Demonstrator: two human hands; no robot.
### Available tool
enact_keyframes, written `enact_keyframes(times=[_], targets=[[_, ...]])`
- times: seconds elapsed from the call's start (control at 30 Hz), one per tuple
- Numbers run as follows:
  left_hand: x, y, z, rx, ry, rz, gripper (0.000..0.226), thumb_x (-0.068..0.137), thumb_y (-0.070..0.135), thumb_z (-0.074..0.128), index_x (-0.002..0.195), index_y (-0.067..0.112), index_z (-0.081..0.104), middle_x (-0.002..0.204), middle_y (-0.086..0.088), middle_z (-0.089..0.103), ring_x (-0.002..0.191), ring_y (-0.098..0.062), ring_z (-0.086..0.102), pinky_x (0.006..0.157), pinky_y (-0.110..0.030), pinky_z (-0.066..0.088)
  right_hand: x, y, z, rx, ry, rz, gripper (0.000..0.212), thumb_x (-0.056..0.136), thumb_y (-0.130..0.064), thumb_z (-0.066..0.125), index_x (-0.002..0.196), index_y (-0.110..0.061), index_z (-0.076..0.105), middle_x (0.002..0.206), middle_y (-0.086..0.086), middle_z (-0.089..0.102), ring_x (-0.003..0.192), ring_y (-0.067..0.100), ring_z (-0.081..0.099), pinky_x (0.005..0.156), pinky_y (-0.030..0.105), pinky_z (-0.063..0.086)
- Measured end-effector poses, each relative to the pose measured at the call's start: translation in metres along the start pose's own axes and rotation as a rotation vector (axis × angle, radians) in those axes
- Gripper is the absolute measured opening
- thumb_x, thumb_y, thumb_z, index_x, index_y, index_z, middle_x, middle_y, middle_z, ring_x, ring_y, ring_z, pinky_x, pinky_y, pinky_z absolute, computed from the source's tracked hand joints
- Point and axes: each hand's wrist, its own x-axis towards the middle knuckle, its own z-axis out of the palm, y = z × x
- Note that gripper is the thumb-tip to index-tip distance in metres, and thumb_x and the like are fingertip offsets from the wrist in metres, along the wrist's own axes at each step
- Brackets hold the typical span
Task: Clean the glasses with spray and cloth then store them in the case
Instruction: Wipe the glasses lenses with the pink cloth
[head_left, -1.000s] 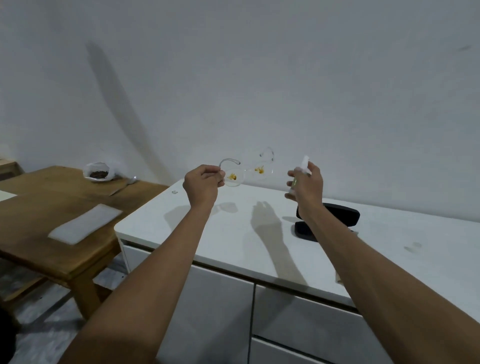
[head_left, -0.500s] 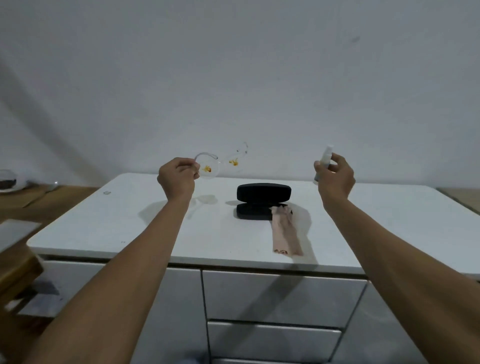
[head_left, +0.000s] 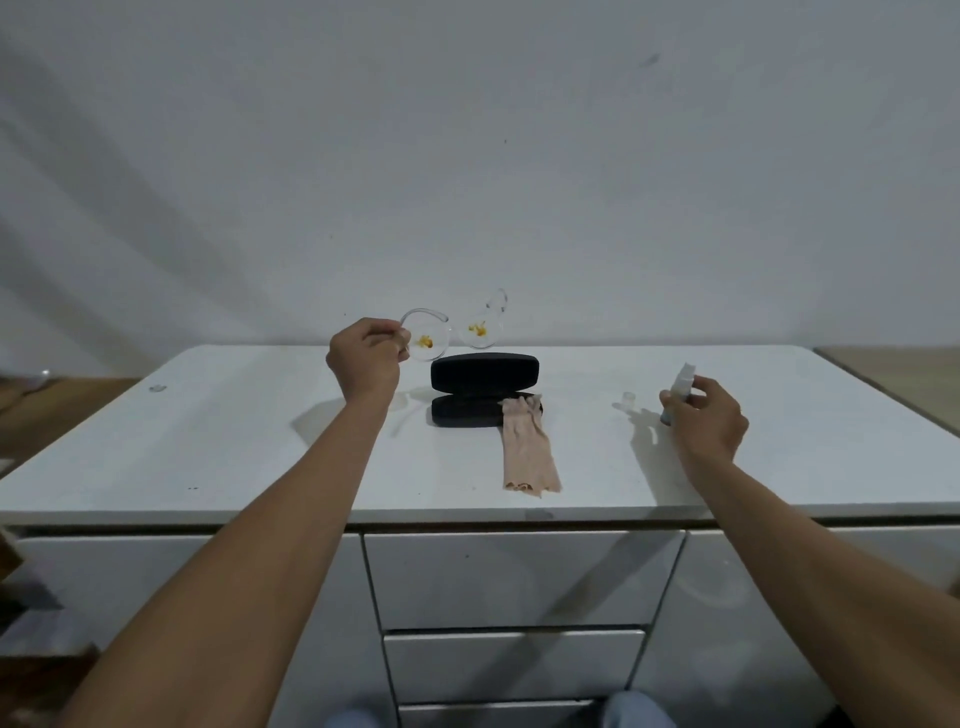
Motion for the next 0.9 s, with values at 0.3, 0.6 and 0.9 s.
enact_keyframes(times=[0.3,0.6,0.9], targets=[[-0.004,0.004,0.0,0.001,-0.003,-0.006,0.012,0.078,-0.004,0.076,0.078,0.008,0.075,0.074,-0.01,0.075,0.062,-0.018,0.069,0.068,-0.029,0.063,-0.015,-0.024,0.018,-0.3,0.237,-0.491,0.051,0.085,-0.027,0.076,0.131,-0.017,0.058,0.12,0.012,0.062,0.116,0.034,0.053,0.096,0.049,0.045],[-0.01,0.006,-0.005,0.007,-0.01,0.003,0.015,0.077,-0.002,0.078,0.074,0.013,0.074,0.07,-0.008,0.075,0.057,-0.014,0.069,0.074,-0.036,0.065,-0.05,-0.066,0.058,-0.578,-0.865,-0.65,0.016,0.085,-0.01,0.074,0.096,-0.019,0.082,0.093,0.0,0.078,0.085,0.015,0.069,0.079,0.029,0.056],[-0.019,0.012,-0.014,0.017,-0.011,-0.002,0.018,0.077,-0.002,0.078,0.072,0.015,0.074,0.066,-0.003,0.074,0.056,-0.014,0.068,0.079,-0.042,0.064,-0.07,-0.068,0.062,-0.783,-1.092,-0.575,0.035,0.074,-0.036,0.088,0.107,-0.035,0.081,0.1,-0.018,0.07,0.093,0.0,0.056,0.082,0.023,0.043]])
